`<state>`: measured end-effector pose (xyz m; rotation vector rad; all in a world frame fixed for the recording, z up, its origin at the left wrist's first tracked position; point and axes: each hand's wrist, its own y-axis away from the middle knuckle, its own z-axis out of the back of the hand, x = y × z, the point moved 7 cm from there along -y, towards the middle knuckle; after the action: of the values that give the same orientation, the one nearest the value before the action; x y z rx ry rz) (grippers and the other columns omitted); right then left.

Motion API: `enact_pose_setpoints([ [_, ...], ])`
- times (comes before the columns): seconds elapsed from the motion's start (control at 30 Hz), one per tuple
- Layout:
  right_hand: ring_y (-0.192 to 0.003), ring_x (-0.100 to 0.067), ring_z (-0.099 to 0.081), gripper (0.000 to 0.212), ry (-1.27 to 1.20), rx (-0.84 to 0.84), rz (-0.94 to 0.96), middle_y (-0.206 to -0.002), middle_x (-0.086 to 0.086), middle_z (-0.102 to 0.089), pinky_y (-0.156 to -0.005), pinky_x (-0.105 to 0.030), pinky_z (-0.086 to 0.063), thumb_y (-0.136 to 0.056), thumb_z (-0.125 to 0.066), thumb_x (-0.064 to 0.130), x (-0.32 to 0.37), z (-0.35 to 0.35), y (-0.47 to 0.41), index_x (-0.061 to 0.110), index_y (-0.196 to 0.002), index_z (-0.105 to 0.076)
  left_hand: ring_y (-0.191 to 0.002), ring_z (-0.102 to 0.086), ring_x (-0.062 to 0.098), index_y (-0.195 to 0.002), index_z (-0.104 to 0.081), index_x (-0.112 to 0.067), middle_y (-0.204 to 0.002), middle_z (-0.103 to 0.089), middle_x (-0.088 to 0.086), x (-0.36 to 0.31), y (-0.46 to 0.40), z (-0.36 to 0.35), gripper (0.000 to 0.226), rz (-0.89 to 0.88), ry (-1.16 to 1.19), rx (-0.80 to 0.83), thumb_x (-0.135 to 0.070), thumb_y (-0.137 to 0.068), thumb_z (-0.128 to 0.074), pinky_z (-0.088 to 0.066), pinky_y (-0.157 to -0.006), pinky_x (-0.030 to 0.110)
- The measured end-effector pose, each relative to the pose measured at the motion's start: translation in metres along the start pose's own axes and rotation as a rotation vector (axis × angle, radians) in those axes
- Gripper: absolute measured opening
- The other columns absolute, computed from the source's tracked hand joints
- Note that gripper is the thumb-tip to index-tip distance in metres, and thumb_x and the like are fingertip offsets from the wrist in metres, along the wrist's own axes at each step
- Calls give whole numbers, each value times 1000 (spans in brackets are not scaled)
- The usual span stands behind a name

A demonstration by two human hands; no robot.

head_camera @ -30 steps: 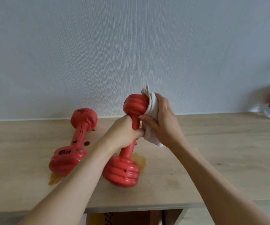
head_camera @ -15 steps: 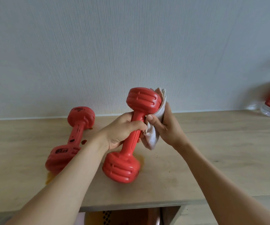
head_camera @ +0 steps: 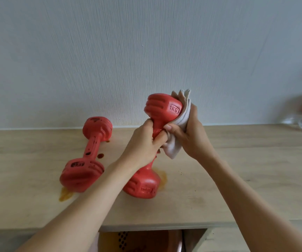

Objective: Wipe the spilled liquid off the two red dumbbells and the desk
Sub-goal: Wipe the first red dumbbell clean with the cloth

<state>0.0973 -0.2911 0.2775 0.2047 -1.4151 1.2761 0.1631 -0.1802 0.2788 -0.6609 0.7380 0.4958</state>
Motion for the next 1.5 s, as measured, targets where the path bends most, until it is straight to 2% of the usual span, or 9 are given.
enact_pose_setpoints([
  [0.13,-117,-1,-52,71,-89,43,-75,-129,7,-50,-94,-18,-42,-77,-66,46,-13,0,5,21,-132,-30,-65,-63,15,-84,-51,-22,-72,-61,-1,5,0,-7,19,-27,193,155,-39,-78,-53,-52,-63,35],
  [0.27,-87,-12,-68,41,-197,113,-181,-92,2,-70,-75,-21,-51,-86,-60,25,-21,-3,10,-3,-115,-49,-68,-61,10,-86,-55,-21,-74,-61,-7,10,2,-15,13,62,402,264,-34,-85,-53,-52,-68,32],
  [0.4,-87,-18,-68,42,-62,-46,-192,-94,-6,-68,-76,-32,-53,-78,-68,35,-13,3,7,9,-106,-54,-58,-63,12,-101,-51,-15,-80,-64,3,13,1,-8,26,148,169,120,-39,-92,-51,-52,-56,23],
  [0.5,-80,-5,-63,39,93,-89,-169,-90,3,-65,-70,-23,-50,-77,-71,33,-2,5,3,15,-106,-51,-52,-62,5,-99,-51,-8,-75,-62,1,7,2,0,29,93,102,16,-36,-93,-49,-48,-47,15],
  [0.63,-89,4,-61,59,40,-3,-149,-99,6,-62,-77,-16,-50,-72,-73,48,-8,3,2,19,-114,-44,-60,-66,27,-88,-52,-14,-71,-61,8,7,4,-7,18,90,297,178,-30,-94,-48,-58,-59,43],
  [0.8,-108,-17,-60,95,-147,69,-152,-114,-4,-60,-92,-28,-49,-67,-69,63,-19,1,9,-1,-131,-39,-48,-61,9,-83,-53,-13,-55,-61,-2,3,11,-18,18,115,477,302,-23,-95,-43,-49,-46,21],
  [1.0,-86,-18,-66,52,21,-52,-227,-93,-5,-68,-72,-32,-50,-72,-77,39,-30,12,12,7,-106,-55,-79,-66,19,-107,-57,-12,-89,-63,6,14,8,-26,34,342,536,352,-40,-94,-42,-58,-76,39],
  [1.3,-99,9,-58,55,-6,46,-164,-108,16,-58,-85,-11,-44,-73,-73,42,-15,3,10,39,-115,-38,-46,-55,15,-77,-52,-10,-62,-56,7,3,10,-26,41,225,557,223,-45,-93,-38,-46,-45,25],
  [1.5,-83,-5,-64,35,76,46,-234,-88,6,-67,-78,-26,-49,-76,-71,36,-29,12,14,16,-102,-56,-47,-54,15,-80,-55,-8,-62,-55,6,6,10,-28,47,278,649,266,-52,-84,-42,-47,-46,26],
])
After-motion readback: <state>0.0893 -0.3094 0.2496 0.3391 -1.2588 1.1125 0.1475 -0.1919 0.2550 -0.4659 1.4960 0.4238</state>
